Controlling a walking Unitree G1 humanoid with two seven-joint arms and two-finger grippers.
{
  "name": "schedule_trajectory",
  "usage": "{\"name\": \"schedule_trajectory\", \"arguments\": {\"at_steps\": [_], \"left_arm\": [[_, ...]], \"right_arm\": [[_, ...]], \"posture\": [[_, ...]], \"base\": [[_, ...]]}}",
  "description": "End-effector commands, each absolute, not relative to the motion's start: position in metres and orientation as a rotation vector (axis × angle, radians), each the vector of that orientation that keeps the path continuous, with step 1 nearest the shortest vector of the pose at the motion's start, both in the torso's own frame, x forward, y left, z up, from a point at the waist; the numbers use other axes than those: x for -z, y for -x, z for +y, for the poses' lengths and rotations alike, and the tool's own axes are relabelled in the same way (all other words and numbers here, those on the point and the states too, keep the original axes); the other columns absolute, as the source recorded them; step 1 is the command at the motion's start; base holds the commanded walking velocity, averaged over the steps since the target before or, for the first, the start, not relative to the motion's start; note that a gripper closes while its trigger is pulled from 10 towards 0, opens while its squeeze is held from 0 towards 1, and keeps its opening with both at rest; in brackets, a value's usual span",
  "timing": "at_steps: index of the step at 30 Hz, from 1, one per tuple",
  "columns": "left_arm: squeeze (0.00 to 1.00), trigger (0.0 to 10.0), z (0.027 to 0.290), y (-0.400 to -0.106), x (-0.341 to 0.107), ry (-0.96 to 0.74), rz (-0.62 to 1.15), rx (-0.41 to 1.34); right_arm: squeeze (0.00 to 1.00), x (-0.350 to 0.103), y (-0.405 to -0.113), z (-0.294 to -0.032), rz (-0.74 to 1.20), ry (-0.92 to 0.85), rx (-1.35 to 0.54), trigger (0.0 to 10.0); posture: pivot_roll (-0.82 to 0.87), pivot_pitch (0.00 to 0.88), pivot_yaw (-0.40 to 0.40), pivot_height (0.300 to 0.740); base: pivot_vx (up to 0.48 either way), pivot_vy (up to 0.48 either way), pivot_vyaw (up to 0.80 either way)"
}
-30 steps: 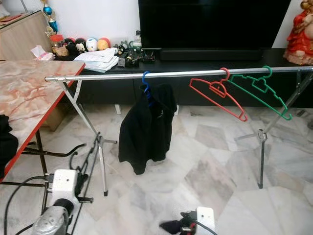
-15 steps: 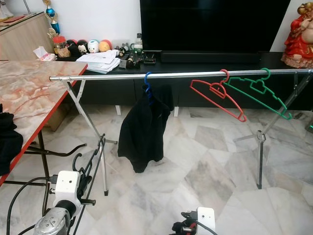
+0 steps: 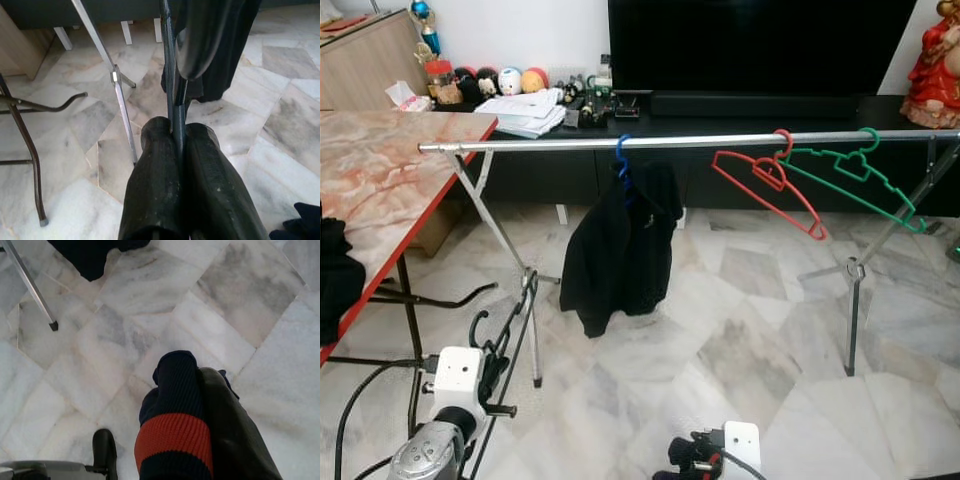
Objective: Hang hanger
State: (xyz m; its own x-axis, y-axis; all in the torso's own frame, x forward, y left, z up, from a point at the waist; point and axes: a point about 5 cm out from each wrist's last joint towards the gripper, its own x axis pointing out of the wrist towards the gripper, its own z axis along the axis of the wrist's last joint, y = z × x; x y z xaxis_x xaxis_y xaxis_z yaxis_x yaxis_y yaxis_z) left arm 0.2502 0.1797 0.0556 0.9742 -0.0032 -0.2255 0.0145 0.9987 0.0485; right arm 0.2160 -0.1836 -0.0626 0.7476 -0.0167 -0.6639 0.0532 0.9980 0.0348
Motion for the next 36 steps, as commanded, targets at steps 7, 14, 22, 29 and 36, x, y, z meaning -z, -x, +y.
{"name": "schedule_trajectory", "arguments": {"at_steps": [7,14,22,29,36], "left_arm": [[0.00,10.0,0.180,-0.248,-0.058,-0.052,0.220,0.009],[0.00,10.0,0.180,-0.249,-0.059,-0.053,0.217,0.010],[0.00,10.0,0.177,-0.249,-0.059,-0.047,0.224,0.034],[0.00,10.0,0.170,-0.248,-0.055,-0.047,0.265,0.119],[0.00,10.0,0.163,-0.246,-0.045,-0.126,0.389,0.298]], "right_arm": [[0.00,0.063,-0.215,-0.182,0.727,-0.065,0.043,10.0],[0.00,0.063,-0.215,-0.183,0.717,-0.057,0.057,10.0],[0.00,0.063,-0.215,-0.184,0.712,-0.061,0.074,10.0],[0.00,0.061,-0.216,-0.184,0.690,-0.077,0.081,10.0],[0.00,0.058,-0.219,-0.184,0.648,-0.059,0.054,10.0]], "posture": [[0.01,0.048,0.055,0.740],[0.01,0.047,0.054,0.740],[0.01,0.046,0.053,0.740],[0.01,0.047,0.054,0.740],[0.02,0.048,0.055,0.740]], "base": [[-0.269,0.000,0.00],[-0.268,0.000,0.00],[-0.267,0.000,0.00],[-0.072,0.000,0.00],[0.000,0.000,0.00]]}}
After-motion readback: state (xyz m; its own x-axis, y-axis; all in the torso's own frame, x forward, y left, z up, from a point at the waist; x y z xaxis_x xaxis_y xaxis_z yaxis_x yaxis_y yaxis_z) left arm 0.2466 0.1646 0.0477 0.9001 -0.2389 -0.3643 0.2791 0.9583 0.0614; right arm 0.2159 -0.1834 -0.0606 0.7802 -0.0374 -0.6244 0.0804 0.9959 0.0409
